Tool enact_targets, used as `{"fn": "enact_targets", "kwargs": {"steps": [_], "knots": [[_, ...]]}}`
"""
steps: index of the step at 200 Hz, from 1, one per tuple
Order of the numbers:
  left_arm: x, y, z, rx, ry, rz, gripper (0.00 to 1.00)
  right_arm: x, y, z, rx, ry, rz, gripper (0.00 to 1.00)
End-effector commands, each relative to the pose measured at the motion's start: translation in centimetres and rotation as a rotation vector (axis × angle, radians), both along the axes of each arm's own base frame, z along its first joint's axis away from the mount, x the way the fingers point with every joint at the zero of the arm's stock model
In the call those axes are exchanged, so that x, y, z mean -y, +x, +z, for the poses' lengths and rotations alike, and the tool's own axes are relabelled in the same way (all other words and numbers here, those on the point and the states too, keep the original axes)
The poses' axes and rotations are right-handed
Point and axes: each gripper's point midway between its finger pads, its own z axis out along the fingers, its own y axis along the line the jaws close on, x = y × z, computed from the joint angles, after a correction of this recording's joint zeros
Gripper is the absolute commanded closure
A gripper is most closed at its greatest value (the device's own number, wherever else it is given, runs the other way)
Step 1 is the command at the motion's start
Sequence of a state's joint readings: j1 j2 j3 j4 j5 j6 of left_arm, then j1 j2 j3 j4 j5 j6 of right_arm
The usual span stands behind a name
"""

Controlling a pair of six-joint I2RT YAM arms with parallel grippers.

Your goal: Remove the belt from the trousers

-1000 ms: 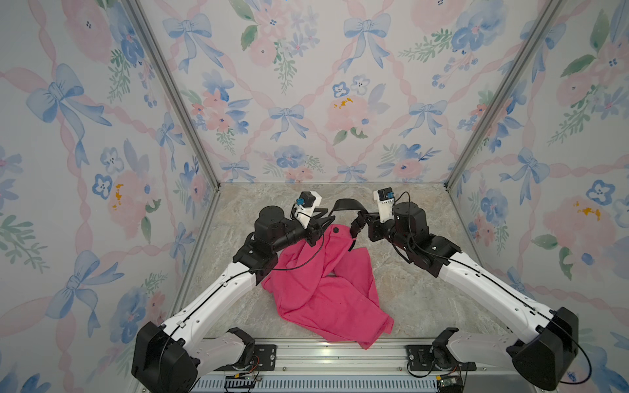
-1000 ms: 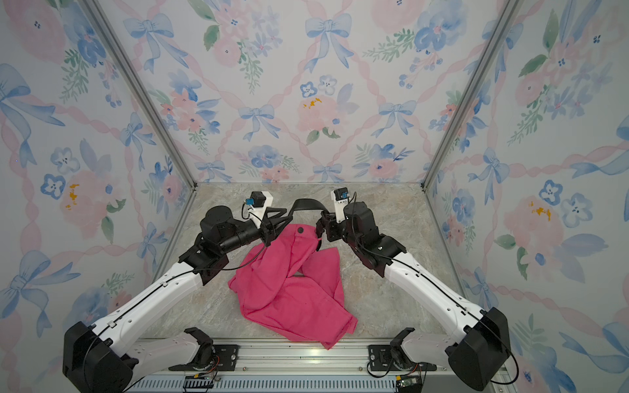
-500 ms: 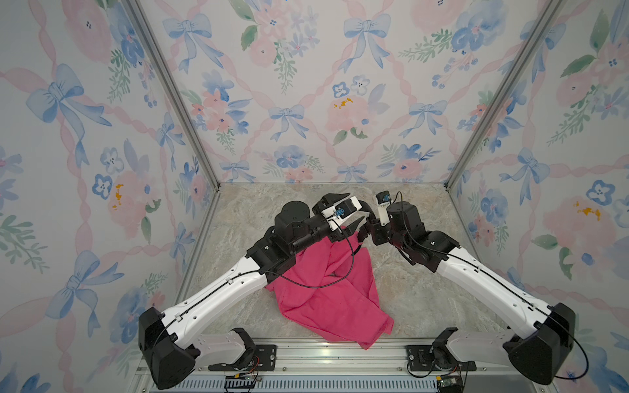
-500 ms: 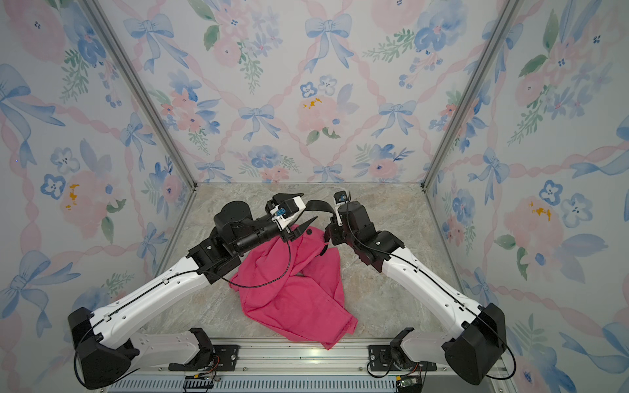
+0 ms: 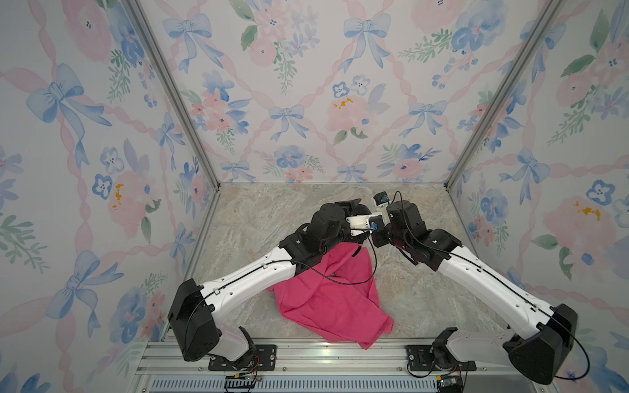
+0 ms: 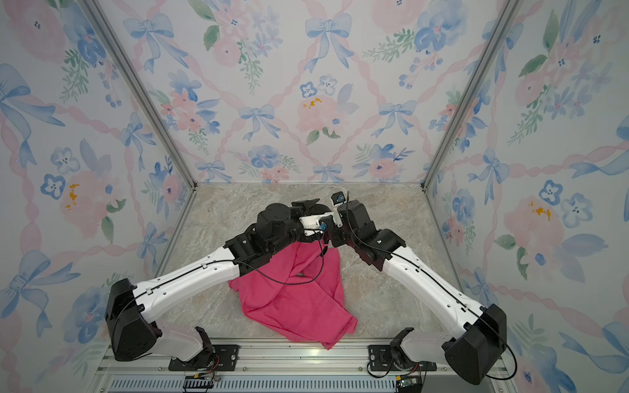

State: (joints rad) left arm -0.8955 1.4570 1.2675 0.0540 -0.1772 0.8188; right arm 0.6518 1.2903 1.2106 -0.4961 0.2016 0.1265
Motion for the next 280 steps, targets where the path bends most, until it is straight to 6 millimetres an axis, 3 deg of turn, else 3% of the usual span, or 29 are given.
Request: {"fn": "enact_targets", "kwargs": {"steps": [1, 25, 38, 54, 69, 82, 103, 135, 173, 190, 234, 263, 280], "knots": [[-0.3, 1.2, 0.5, 0.028, 0.015, 0.037, 0.25, -1.2, -0.1, 1.5, 0.006, 0.054, 0.039, 1.00], [-0.1, 2.0, 1.1, 0.005, -0.029, 0.051, 0.36, -1.9, -0.2, 1.4, -0.013, 0.082, 0.060, 1.00], [0.0, 2.1, 1.1, -0.007, -0.042, 0.053, 0.52, -2.2, -0.3, 1.5, -0.020, 0.097, 0.067, 1.00], [-0.1, 2.2, 1.4, -0.035, -0.085, 0.069, 0.80, -2.4, -0.4, 1.9, -0.023, 0.116, 0.069, 1.00], [-0.2, 2.1, 1.8, -0.070, -0.142, 0.066, 1.00, -2.4, -0.5, 2.5, -0.030, 0.137, 0.058, 0.78], [-0.5, 2.0, 2.3, -0.103, -0.193, 0.065, 1.00, -2.3, -0.6, 3.1, -0.039, 0.156, 0.047, 0.59], [-1.0, 2.3, 2.8, -0.138, -0.251, 0.085, 1.00, -2.0, -0.6, 4.0, -0.058, 0.187, 0.015, 0.49], [-1.8, 3.0, 3.2, -0.174, -0.319, 0.136, 1.00, -1.6, -0.5, 4.4, -0.086, 0.205, -0.017, 0.47], [-2.2, 3.1, 3.7, -0.202, -0.375, 0.158, 1.00, -1.9, -0.1, 2.2, -0.129, 0.175, -0.032, 0.46], [-2.3, 3.0, 3.7, -0.207, -0.378, 0.158, 1.00, -2.2, 0.2, 1.4, -0.142, 0.162, -0.030, 0.51], [-2.5, 2.7, 4.0, -0.207, -0.387, 0.150, 1.00, -2.4, 1.1, 0.8, -0.139, 0.158, -0.050, 0.77], [-2.8, 2.5, 4.5, -0.202, -0.398, 0.146, 1.00, -2.4, 1.4, 0.1, -0.152, 0.158, -0.061, 0.83], [-2.9, 2.4, 4.6, -0.200, -0.401, 0.147, 1.00, -2.5, 1.4, -0.2, -0.160, 0.157, -0.062, 0.78]]}}
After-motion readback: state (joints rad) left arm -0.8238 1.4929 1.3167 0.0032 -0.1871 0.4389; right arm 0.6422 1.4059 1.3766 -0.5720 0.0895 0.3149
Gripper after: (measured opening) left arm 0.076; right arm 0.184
